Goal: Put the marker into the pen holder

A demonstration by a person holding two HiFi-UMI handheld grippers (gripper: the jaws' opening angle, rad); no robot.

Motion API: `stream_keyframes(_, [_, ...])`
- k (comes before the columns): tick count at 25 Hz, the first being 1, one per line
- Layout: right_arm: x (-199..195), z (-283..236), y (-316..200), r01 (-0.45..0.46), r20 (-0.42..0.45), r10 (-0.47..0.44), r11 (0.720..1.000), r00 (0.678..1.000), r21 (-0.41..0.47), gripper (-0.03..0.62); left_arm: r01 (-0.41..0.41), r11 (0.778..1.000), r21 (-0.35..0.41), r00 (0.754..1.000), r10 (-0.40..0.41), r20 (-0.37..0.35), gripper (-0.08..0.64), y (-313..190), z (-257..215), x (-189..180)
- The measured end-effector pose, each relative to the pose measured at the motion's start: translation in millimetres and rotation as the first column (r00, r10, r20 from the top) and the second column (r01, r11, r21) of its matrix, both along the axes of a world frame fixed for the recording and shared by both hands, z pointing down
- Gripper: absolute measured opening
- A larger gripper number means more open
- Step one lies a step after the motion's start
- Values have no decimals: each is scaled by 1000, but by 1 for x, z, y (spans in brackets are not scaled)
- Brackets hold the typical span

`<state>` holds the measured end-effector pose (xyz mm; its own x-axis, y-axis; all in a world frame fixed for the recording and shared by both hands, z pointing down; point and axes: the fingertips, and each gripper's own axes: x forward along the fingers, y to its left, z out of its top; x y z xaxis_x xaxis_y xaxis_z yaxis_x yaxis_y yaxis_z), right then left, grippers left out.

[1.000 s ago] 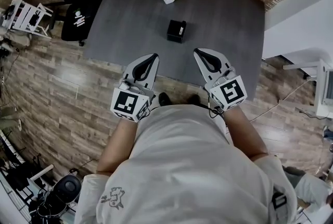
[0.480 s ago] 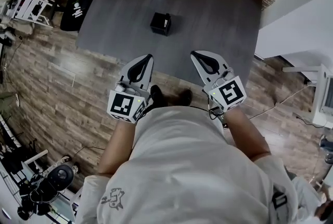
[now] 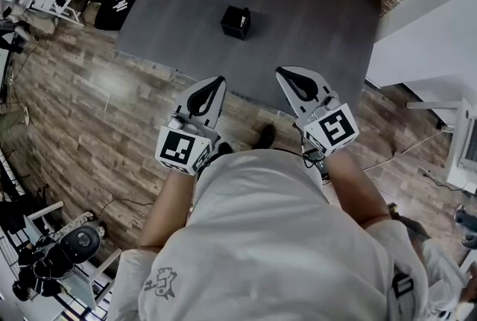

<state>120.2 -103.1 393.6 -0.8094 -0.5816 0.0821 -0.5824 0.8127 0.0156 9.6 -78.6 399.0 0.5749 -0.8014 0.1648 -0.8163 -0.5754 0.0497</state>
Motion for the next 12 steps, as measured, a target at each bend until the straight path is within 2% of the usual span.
stream_keyframes(6, [-16, -7, 35, -32, -5, 32, 999, 999, 5, 5, -40, 999, 11, 999, 41, -20, 11, 30, -8, -14])
stream_keyframes(12, [-51, -18, 78, -55, -13, 55, 998, 998, 36, 5, -60, 998, 25, 998, 61, -27, 11, 74, -13, -51])
